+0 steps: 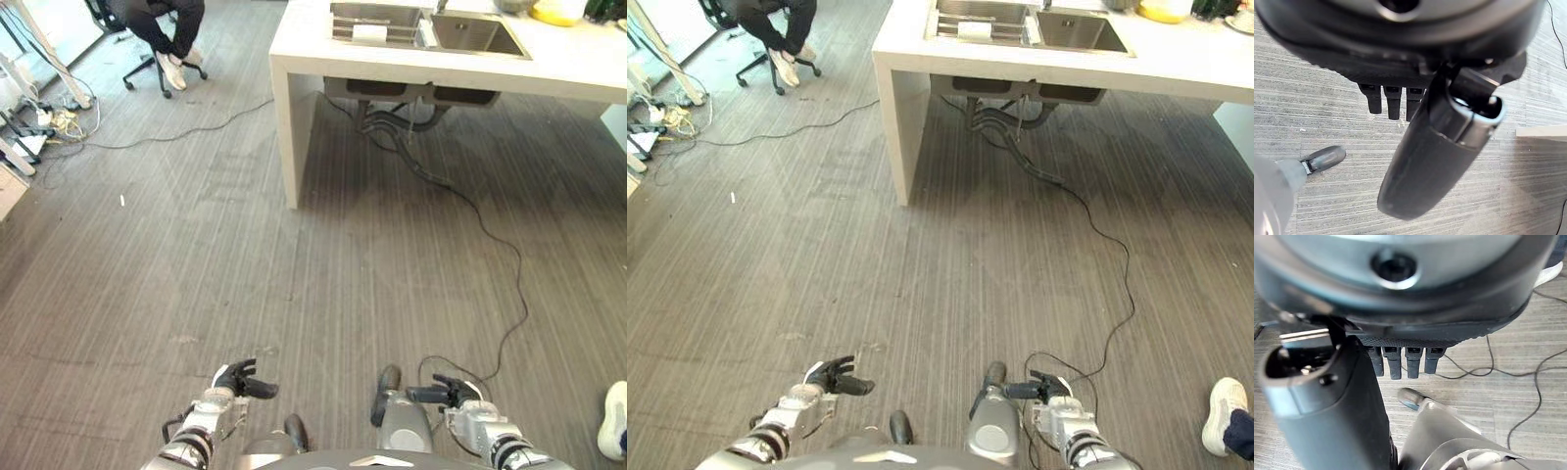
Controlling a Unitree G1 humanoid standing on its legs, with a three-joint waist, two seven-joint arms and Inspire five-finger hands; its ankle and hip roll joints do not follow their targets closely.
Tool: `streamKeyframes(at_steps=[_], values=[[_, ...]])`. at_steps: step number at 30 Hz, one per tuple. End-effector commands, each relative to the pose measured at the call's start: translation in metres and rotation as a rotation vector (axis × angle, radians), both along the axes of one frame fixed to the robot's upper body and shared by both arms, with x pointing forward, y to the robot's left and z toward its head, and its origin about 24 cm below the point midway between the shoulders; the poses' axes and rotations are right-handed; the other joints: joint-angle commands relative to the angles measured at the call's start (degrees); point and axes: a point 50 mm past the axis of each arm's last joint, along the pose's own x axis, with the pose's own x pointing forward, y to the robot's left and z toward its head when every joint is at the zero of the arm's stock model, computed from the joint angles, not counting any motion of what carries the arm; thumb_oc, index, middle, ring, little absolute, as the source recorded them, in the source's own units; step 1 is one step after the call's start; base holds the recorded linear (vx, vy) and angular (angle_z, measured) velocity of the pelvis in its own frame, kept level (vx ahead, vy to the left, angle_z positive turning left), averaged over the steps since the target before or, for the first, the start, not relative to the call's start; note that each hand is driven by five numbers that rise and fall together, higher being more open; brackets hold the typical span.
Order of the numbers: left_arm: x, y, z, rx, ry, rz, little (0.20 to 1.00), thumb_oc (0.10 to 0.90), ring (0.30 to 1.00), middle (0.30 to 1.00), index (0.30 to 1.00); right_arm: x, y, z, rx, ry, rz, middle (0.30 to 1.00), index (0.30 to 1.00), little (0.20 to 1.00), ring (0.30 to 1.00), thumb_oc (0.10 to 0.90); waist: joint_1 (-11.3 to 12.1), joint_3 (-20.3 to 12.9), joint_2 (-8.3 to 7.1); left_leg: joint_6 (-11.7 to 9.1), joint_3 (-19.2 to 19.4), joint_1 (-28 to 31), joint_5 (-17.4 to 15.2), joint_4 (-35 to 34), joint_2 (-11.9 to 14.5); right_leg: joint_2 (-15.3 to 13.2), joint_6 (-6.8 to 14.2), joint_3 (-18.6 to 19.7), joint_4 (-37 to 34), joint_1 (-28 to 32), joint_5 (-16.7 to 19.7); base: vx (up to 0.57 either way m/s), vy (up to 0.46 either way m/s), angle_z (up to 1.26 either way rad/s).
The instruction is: Place the dishes in the dishwasher.
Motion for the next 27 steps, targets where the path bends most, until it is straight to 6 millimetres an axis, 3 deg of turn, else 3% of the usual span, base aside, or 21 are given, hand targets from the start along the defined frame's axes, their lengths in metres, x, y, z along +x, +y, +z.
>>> streamKeyframes(at_steps=[1,4,5,6,7,8,9,10,12,13,15,16,18,19,20,22,23,24,25,27], values=[[0.035,0.004,0.024,0.009,-0.170,-0.007,0.900,0.800,0.900,0.900,0.900,0.009,-0.008,0.006,-0.040,-0.008,0.024,0.900,0.900,0.900,0.900,0.800,0.1,-0.8,0.53,-5.7,-6.2,4.5,-8.4,4.8,3.8,0.5,0.1,0.6,1.8,0.5,9.1,0.22,-0.088,0.31],[0.038,0.008,0.027,0.008,-0.192,-0.003,0.900,0.800,0.900,0.900,0.900,0.003,-0.012,0.004,-0.044,0.011,0.022,0.900,0.900,0.900,0.900,0.800,0.0,-1.9,0.32,-6.2,-7.2,6.2,-10.3,5.6,4.3,0.2,0.1,-0.5,2.8,0.5,9.3,0.35,-0.152,0.14],[0.041,0.008,0.031,0.001,-0.217,0.004,0.900,0.800,0.900,0.900,0.900,-0.002,-0.015,0.003,-0.052,0.032,0.033,0.900,0.900,0.900,0.900,0.800,-0.4,-3.2,0.97,-6.9,-8.0,6.7,-11.6,8.8,6.0,1.6,-0.2,-1.1,4.1,1.5,8.2,0.57,-0.322,0.40],[0.040,0.011,0.033,0.000,-0.231,0.013,0.900,0.800,0.900,0.900,0.900,-0.005,-0.018,0.002,-0.062,0.048,0.046,0.900,0.900,0.900,0.900,0.800,-0.5,-3.9,1.43,-7.4,-8.6,6.5,-10.8,11.1,7.3,3.3,-1.3,-1.1,4.7,1.8,6.9,0.53,-0.347,0.66],[0.039,0.012,0.034,-0.007,-0.241,0.025,0.900,0.800,0.900,0.900,0.900,-0.006,-0.019,0.002,-0.068,0.059,0.057,0.900,0.900,0.900,0.900,0.800,-0.4,-4.3,2.01,-7.9,-9.1,5.4,-8.9,14.2,8.5,5.0,-2.4,-1.2,5.1,2.4,5.4,0.36,-0.321,0.47],[0.039,0.014,0.035,-0.023,-0.253,0.046,0.900,0.800,0.900,0.900,0.900,-0.008,-0.021,0.002,-0.078,0.069,0.069,0.900,0.900,0.900,0.900,0.800,0.2,-4.4,2.40,-8.5,-9.9,2.6,-4.9,21.2,10.1,6.8,-4.0,-1.6,5.1,3.6,3.7,0.20,-0.219,0.19],[0.039,0.014,0.036,-0.022,-0.253,0.046,0.900,0.800,0.900,0.900,0.900,-0.007,-0.020,0.002,-0.077,0.069,0.070,0.900,0.900,0.900,0.900,0.800,-0.1,-4.7,2.14,-8.5,-10.2,2.0,-4.7,21.3,9.9,6.5,-4.1,-1.8,5.0,3.4,3.8,0.27,-0.393,-0.19],[0.044,0.014,0.043,-0.056,-0.300,0.069,0.900,0.800,0.900,0.900,0.900,-0.006,-0.027,0.005,-0.098,0.062,0.062,0.900,0.900,0.900,0.900,0.800,1.5,-3.2,2.25,-9.2,-12.6,-6.0,3.5,37.3,11.7,9.1,-7.4,-2.4,4.6,6.6,0.8,0.20,-0.390,-0.30],[0.053,0.019,0.057,-0.063,-0.372,0.092,0.900,0.800,0.900,0.900,0.900,-0.002,-0.034,0.009,-0.119,0.047,0.051,0.900,0.900,0.900,0.900,0.800,2.9,-1.8,1.36,-9.7,-11.8,-12.1,7.7,47.6,13.6,10.3,-9.7,-3.9,3.6,9.5,-1.5,0.23,-0.411,-0.19],[0.058,0.020,0.064,-0.078,-0.415,0.106,0.900,0.800,0.900,0.900,0.900,-0.002,-0.036,0.009,-0.126,0.050,0.050,0.900,0.900,0.900,0.900,0.800,3.8,-1.2,1.37,-8.9,-10.9,-14.2,5.6,47.5,13.3,11.1,-10.2,-3.9,2.9,10.9,-2.6,0.24,-0.223,-0.20],[0.067,0.017,0.079,-0.123,-0.508,0.130,0.900,0.800,0.900,0.900,0.900,-0.008,-0.038,0.008,-0.127,0.068,0.051,0.900,0.900,0.900,0.900,0.800,5.6,-0.9,1.65,-8.0,-11.0,-19.1,1.8,44.4,8.5,12.2,-9.7,-2.9,0.8,13.6,-3.1,0.32,-0.087,-0.19],[0.072,0.019,0.090,-0.133,-0.566,0.142,0.900,0.800,0.900,0.900,0.900,-0.011,-0.040,0.008,-0.127,0.070,0.044,0.900,0.900,0.900,0.900,0.800,6.3,-1.1,1.94,-7.7,-10.6,-20.1,1.0,39.7,7.4,13.0,-8.8,-2.7,-0.6,14.6,-3.7,0.25,-0.028,-0.07],[0.077,0.019,0.099,-0.139,-0.608,0.136,0.900,0.800,0.900,0.900,0.900,-0.012,-0.043,0.008,-0.127,0.067,0.035,0.900,0.900,0.900,0.900,0.800,6.9,-1.1,1.77,-7.7,-9.4,-21.9,0.6,36.5,7.7,13.1,-8.5,-2.9,-1.4,16.0,-4.2,0.26,-0.019,-0.37],[0.086,0.029,0.123,-0.133,-0.723,0.147,0.900,0.800,0.900,0.900,0.900,-0.012,-0.045,0.009,-0.132,0.062,0.030,0.900,0.900,0.900,0.900,0.800,8.9,-0.9,2.04,-7.1,-9.4,-24.9,1.3,27.5,5.6,14.2,-8.1,-1.9,-2.9,18.1,-4.9,0.30,-0.007,-0.43],[0.086,0.029,0.123,-0.133,-0.723,0.147,0.900,0.800,0.900,0.900,0.900,-0.012,-0.045,0.009,-0.132,0.062,0.030,0.900,0.900,0.900,0.900,0.800,8.9,-0.9,2.04,-7.1,-9.4,-24.9,1.3,27.5,5.6,14.2,-8.1,-1.9,-2.9,18.1,-4.9,0.35,0.016,-0.36],[0.096,0.033,0.148,-0.139,-0.834,0.132,0.900,0.800,0.900,0.900,0.900,-0.015,-0.045,0.007,-0.131,0.076,0.025,0.900,0.900,0.900,0.900,0.800,10.7,-0.7,3.00,-8.3,-11.2,-26.8,7.4,17.8,4.6,16.1,-8.0,-1.0,-3.8,20.3,-5.9,0.32,0.021,-0.15],[0.104,0.036,0.170,-0.138,-0.927,0.117,0.900,0.800,0.900,0.900,0.900,-0.020,-0.045,0.004,-0.133,0.101,0.022,0.900,0.900,0.900,0.900,0.800,11.9,-0.6,3.79,-9.2,-11.2,-28.4,11.1,13.3,4.5,17.3,-7.8,-0.5,-3.9,21.7,-7.2,0.45,0.034,-0.21],[0.106,0.040,0.186,-0.128,-0.986,0.093,0.900,0.800,0.900,0.900,0.900,-0.027,-0.044,0.002,-0.128,0.133,0.030,0.900,0.900,0.900,0.900,0.800,12.4,-1.2,3.73,-8.7,-9.7,-26.7,10.8,10.9,4.8,17.9,-7.4,-0.4,-3.9,22.5,-8.1,0.35,0.029,-0.29],[0.106,0.040,0.186,-0.128,-0.986,0.093,0.900,0.800,0.900,0.900,0.900,-0.027,-0.044,0.002,-0.128,0.133,0.030,0.900,0.900,0.900,0.900,0.800,12.5,-1.2,3.75,-8.7,-9.6,-26.7,11.1,10.6,4.8,18.0,-7.4,-0.3,-3.9,22.4,-8.0,0.25,0.029,-0.43],[0.108,0.042,0.208,-0.107,-1.072,0.059,0.900,0.800,0.900,0.900,0.900,-0.037,-0.041,-0.003,-0.117,0.177,0.035,0.900,0.900,0.900,0.900,0.800,13.1,-2.6,2.98,-7.2,-9.1,-25.1,11.0,9.4,4.5,18.2,-7.4,0.2,-3.9,23.6,-9.0,0.26,0.048,-0.53]])
